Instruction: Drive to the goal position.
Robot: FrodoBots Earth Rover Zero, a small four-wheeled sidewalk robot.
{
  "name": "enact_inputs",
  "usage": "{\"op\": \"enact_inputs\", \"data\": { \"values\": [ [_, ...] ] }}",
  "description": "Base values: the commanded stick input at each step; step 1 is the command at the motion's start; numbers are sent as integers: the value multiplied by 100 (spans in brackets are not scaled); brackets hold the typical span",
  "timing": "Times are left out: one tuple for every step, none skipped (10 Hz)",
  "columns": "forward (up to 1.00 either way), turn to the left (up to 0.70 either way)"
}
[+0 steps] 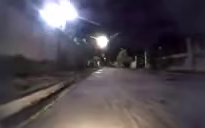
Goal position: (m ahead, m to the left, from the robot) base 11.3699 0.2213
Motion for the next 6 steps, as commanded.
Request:
{"op": "enact_inputs", "data": {
  "values": [
    [70,0],
    [70,0],
    [70,0],
    [70,0],
    [70,0],
    [70,0]
  ]
}}
